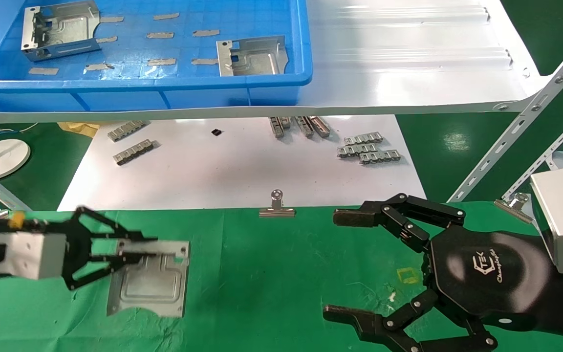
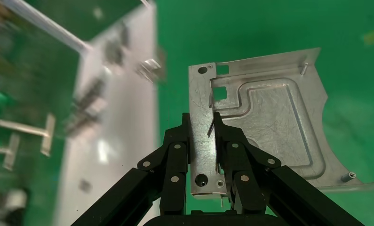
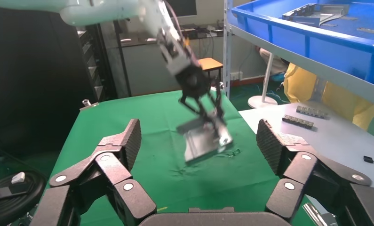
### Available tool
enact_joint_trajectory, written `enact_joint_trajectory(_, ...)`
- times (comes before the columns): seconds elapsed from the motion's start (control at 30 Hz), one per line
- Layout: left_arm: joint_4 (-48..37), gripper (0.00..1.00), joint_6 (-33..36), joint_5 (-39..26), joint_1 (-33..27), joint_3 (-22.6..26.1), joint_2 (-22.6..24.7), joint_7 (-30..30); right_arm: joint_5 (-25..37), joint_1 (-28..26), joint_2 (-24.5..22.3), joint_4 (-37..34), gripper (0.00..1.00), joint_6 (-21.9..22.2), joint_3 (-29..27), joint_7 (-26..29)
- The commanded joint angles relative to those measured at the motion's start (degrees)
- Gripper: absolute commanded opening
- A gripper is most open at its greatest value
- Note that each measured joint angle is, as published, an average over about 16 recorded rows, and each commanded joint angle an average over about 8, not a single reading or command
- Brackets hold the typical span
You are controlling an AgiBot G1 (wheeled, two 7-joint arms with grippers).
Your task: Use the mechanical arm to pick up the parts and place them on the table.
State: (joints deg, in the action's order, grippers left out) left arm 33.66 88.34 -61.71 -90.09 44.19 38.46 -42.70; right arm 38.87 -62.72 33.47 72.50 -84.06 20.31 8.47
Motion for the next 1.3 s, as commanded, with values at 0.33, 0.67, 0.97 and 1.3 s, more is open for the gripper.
enact_joint_trajectory(0.33, -14.7, 0.28, 1.2, -3.4, -0.3, 2.5, 4.6, -9.4, 0.0, 0.0, 0.0, 0.0, 1.00, 0.0, 0.0, 0.0)
enact_joint_trajectory(0.67, -21.8, 1.00, -1.2, -5.7, -2.1, 3.9, 7.6, -15.1, 0.0, 0.0, 0.0, 0.0, 1.00, 0.0, 0.0, 0.0)
enact_joint_trajectory(0.97, -24.9, 1.00, 2.8, -3.3, -2.5, 3.4, 8.1, -12.3, 0.0, 0.0, 0.0, 0.0, 1.00, 0.0, 0.0, 0.0)
enact_joint_trajectory(1.3, -24.8, 1.00, 3.6, 12.3, 5.6, -2.7, 6.5, 4.9, 0.0, 0.0, 0.0, 0.0, 1.00, 0.0, 0.0, 0.0)
